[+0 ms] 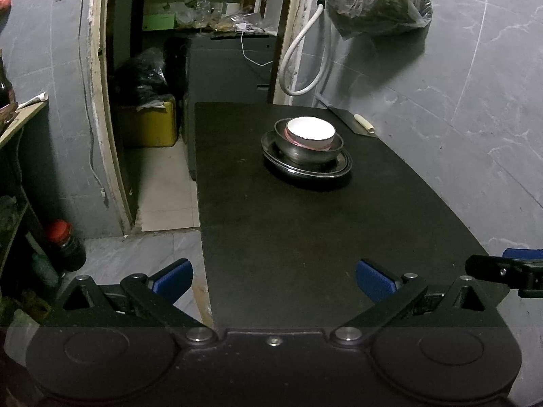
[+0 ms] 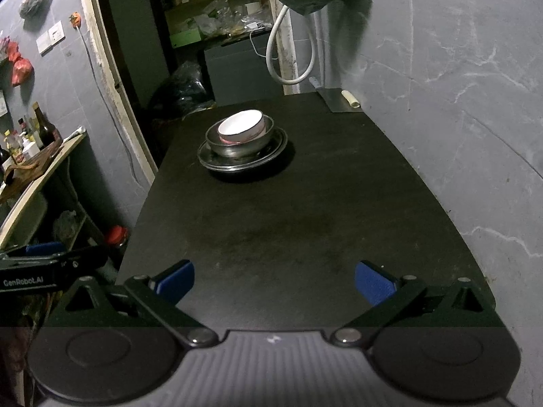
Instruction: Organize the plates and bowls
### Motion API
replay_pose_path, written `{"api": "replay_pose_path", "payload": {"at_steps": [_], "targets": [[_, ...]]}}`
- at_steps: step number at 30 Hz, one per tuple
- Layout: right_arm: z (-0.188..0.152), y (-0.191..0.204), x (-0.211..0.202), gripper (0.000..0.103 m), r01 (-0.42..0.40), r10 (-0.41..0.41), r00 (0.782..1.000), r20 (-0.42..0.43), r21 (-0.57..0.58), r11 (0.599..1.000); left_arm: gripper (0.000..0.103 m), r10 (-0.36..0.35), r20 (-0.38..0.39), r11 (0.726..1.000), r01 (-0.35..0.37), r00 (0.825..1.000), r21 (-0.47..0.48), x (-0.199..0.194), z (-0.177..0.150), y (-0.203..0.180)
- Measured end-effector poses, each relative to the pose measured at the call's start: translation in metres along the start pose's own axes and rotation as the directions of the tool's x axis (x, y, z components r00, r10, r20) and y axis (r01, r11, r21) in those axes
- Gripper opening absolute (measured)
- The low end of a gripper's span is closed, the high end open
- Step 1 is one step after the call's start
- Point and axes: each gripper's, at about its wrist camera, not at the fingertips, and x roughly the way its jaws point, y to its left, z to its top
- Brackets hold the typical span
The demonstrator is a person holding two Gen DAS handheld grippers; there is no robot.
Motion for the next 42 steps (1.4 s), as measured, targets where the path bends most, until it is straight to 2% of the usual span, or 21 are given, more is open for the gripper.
{"api": "replay_pose_path", "payload": {"at_steps": [42], "targets": [[0.0013, 0.0057, 0.0066, 0.103, -0.007, 0.007, 1.000, -0.008, -0.014, 1.000, 0.102, 0.008, -0.006, 1.000, -0.008, 1.000, -0.005, -0.0028, -0.0027, 0.0066]]}}
